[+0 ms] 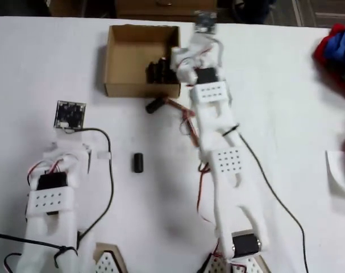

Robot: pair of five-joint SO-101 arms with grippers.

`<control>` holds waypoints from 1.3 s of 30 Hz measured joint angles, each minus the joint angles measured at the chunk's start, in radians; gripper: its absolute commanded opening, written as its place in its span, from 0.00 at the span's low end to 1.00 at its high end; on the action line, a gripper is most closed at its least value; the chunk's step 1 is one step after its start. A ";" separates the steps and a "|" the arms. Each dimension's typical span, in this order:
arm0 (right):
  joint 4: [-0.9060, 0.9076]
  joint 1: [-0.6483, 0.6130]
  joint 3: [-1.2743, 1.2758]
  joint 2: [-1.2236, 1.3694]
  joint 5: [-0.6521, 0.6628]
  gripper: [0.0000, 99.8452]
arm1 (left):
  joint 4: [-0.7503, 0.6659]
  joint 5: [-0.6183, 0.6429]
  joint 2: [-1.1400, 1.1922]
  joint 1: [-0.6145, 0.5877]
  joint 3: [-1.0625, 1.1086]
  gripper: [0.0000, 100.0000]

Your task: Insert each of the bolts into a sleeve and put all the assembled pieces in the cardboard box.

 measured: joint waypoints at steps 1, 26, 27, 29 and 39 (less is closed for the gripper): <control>0.015 0.020 0.000 0.000 0.000 0.02 | 0.000 0.000 0.000 0.000 0.000 0.06; 0.816 -0.140 -0.008 -0.258 0.494 0.14 | -0.017 0.000 0.000 0.002 0.000 0.06; 0.816 -0.166 0.031 -0.273 0.494 0.14 | -0.017 0.000 0.000 0.002 0.000 0.06; 0.818 -0.216 0.109 -0.302 0.502 0.14 | -0.017 0.000 0.000 0.002 0.000 0.06; 0.812 -0.305 0.273 -0.322 1.069 0.14 | -0.017 0.000 0.000 0.002 0.000 0.06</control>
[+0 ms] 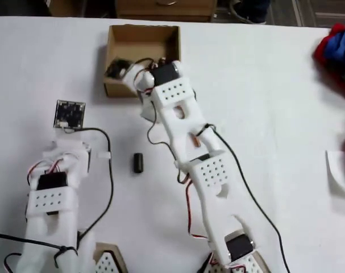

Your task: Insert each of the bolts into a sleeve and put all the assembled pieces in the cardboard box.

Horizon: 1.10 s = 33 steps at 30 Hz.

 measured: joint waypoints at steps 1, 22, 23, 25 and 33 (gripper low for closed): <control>-0.009 0.002 0.000 0.011 0.046 0.14 | 0.000 0.000 0.000 -0.002 0.000 0.06; -0.279 0.008 -0.009 0.160 0.127 0.13 | 0.000 0.000 0.000 -0.002 0.021 0.06; -0.279 0.006 -0.008 0.167 0.127 0.13 | 0.000 0.000 0.000 -0.002 0.021 0.06; -0.281 0.006 -0.008 0.181 0.127 0.13 | 0.000 0.000 0.000 -0.002 0.021 0.06; -0.186 0.008 -0.005 0.203 0.250 0.13 | 0.000 0.000 0.000 0.000 0.021 0.06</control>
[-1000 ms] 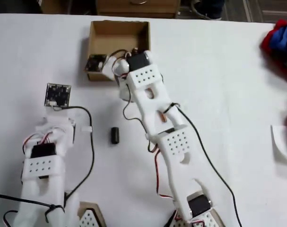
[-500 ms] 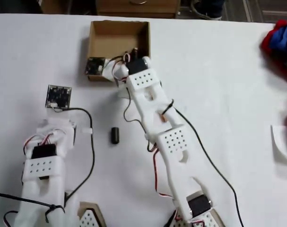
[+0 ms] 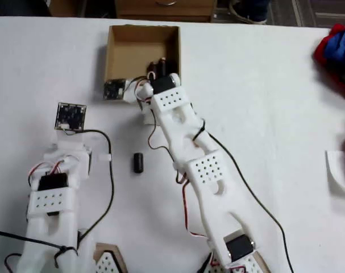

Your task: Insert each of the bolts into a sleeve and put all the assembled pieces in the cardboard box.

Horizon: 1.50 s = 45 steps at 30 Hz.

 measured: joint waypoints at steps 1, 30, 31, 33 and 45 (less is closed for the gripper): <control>0.026 0.000 0.002 0.000 0.023 0.13 | 0.000 0.000 0.000 0.000 0.000 0.06; 0.150 -0.044 0.017 -0.032 -0.150 0.24 | 0.000 0.000 0.000 0.000 0.000 0.06; 0.150 -0.044 0.018 -0.032 -0.150 0.23 | 0.000 0.000 0.000 -0.002 0.000 0.06; 0.147 -0.044 0.020 -0.032 -0.147 0.20 | 0.000 0.000 0.000 -0.002 0.000 0.06; 0.137 -0.011 0.020 -0.037 -0.144 0.01 | 0.000 0.000 0.000 -0.002 0.000 0.06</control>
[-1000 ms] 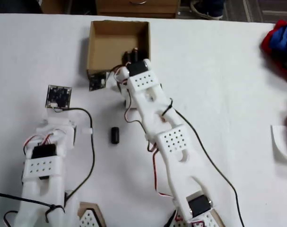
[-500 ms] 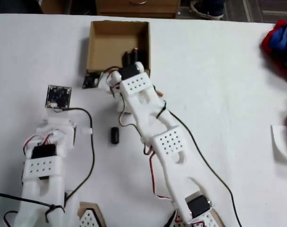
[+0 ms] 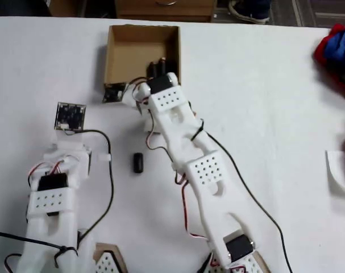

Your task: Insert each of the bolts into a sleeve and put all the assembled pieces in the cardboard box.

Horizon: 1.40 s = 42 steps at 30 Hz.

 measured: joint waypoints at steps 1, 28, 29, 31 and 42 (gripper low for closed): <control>0.000 0.008 0.000 0.000 0.000 0.03 | 0.000 0.000 0.000 0.002 0.000 0.06; 0.055 0.315 0.615 -0.838 -0.641 0.02 | 0.077 -0.018 0.023 0.009 -0.121 0.06; 0.052 0.359 0.704 -0.916 -0.646 0.02 | 0.103 -0.043 0.046 0.026 -0.167 0.06; 0.017 0.453 0.885 -1.068 -0.652 0.02 | 0.164 -0.074 0.123 0.072 -0.279 0.06; -0.238 0.769 1.553 -1.436 -0.655 0.02 | 0.810 0.316 1.132 0.480 -1.381 0.06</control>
